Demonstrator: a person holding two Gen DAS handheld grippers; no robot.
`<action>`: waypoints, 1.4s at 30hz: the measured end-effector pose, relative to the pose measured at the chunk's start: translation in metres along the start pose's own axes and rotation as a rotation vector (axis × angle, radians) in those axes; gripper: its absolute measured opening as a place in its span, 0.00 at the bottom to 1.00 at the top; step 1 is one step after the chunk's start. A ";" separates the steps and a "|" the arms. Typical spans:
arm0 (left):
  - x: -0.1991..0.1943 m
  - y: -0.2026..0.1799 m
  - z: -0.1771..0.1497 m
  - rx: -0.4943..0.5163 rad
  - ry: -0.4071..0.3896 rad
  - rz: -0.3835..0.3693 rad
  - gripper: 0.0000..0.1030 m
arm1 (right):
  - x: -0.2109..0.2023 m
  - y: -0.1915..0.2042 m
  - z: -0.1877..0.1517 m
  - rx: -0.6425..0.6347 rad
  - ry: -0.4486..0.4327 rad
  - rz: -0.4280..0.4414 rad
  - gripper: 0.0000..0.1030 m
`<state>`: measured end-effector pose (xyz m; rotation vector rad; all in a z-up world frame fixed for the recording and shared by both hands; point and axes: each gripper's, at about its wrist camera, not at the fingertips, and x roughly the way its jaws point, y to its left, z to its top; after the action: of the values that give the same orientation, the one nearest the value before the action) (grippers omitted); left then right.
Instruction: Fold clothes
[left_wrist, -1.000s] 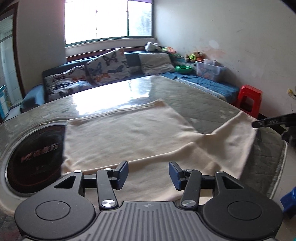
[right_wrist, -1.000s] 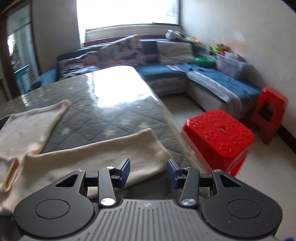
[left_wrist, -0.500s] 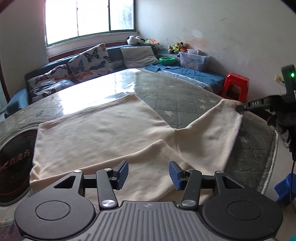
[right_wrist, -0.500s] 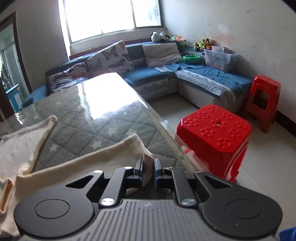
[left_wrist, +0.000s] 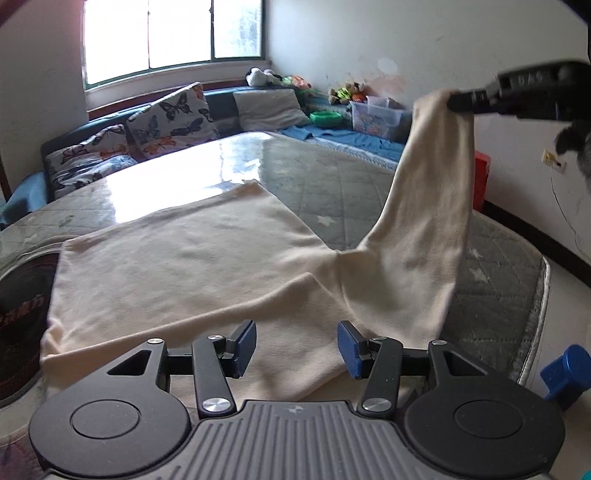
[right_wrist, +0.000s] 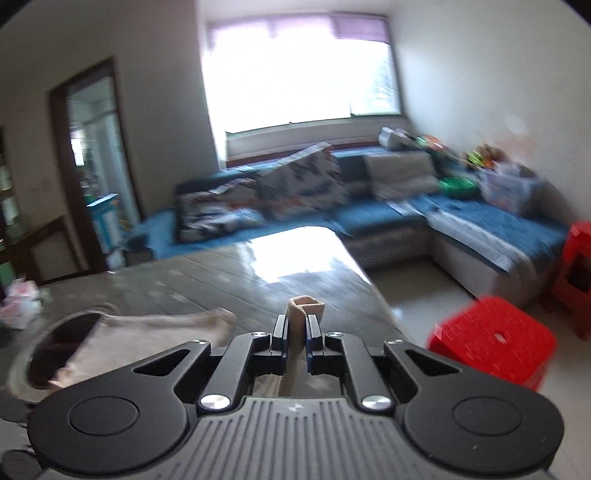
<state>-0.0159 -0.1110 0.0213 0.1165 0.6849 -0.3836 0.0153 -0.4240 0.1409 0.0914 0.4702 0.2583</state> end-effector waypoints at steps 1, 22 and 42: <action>-0.006 0.004 0.000 -0.010 -0.013 0.004 0.51 | -0.002 0.009 0.006 -0.021 -0.008 0.024 0.08; -0.135 0.142 -0.061 -0.325 -0.130 0.400 0.55 | 0.046 0.236 -0.030 -0.422 0.193 0.540 0.08; -0.086 0.088 -0.036 -0.154 -0.093 0.213 0.49 | 0.037 0.147 -0.057 -0.438 0.379 0.334 0.18</action>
<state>-0.0647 0.0047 0.0468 0.0249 0.6013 -0.1301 -0.0125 -0.2708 0.0958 -0.3152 0.7648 0.7074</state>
